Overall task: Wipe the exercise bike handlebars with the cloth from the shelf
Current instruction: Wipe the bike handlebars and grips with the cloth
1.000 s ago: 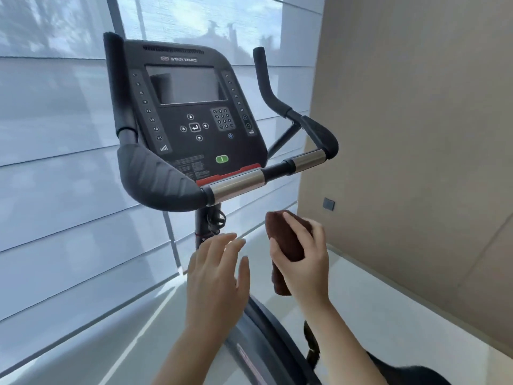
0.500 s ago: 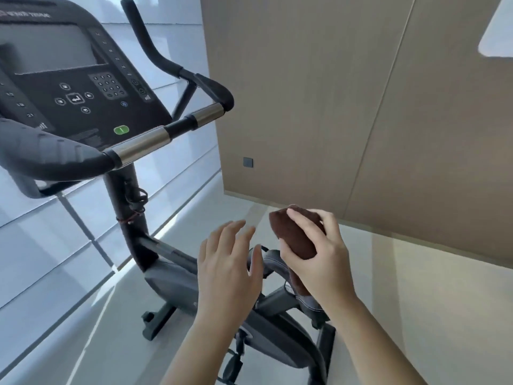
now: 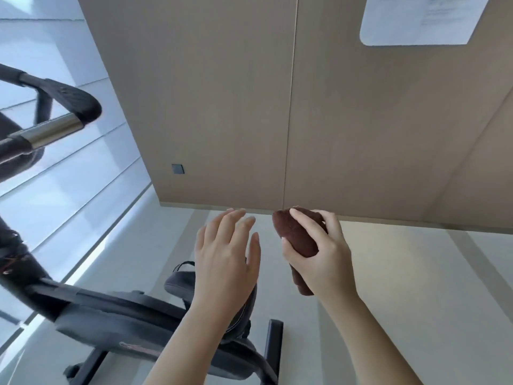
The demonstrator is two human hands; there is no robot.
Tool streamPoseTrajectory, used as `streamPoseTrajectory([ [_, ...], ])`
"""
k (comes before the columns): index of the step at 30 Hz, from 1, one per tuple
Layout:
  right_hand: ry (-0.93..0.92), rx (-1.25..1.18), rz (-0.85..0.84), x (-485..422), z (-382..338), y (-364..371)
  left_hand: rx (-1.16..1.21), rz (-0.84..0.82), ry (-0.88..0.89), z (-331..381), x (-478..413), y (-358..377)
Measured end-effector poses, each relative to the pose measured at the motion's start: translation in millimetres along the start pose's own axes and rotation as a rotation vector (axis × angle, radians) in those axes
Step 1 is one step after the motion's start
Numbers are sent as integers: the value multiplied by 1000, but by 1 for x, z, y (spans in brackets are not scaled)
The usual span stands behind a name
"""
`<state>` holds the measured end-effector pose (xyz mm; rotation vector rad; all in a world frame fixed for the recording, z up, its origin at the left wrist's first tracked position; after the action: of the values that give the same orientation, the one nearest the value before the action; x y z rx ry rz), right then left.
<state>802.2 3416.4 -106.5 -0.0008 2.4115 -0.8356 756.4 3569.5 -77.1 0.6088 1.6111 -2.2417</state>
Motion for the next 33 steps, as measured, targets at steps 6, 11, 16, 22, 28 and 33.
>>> streamPoseTrajectory([
  [6, 8, 22, 8, -53, 94, -62, 19, 7, 26, 84, -76, 75],
  [11, -15, 15, -36, -105, 156, -99, 31, -17, -22, 132, -125, 128],
  [16, -68, -22, -87, -151, 185, -95, -22, 15, -97, 126, -165, 149],
  [22, -122, -98, -125, -218, 210, -64, -45, 62, -156, 97, -221, 181],
  [28, -209, -152, -193, -314, 215, 11, -104, 154, -258, 21, -288, 198],
  [33, -314, -212, -307, -387, 187, 87, -196, 224, -384, -51, -330, 187],
])
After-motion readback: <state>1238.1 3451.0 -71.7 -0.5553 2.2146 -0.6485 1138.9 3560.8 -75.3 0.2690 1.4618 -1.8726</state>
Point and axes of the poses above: each hand's wrist, its own x-axis away from the middle knuckle, its own y-axis out of the palm, z = x × y, the point moved 7 cm from there along -x, towards the middle knuckle, and after that the axes turned 13 degrees about -z, right-handed, at the moved point
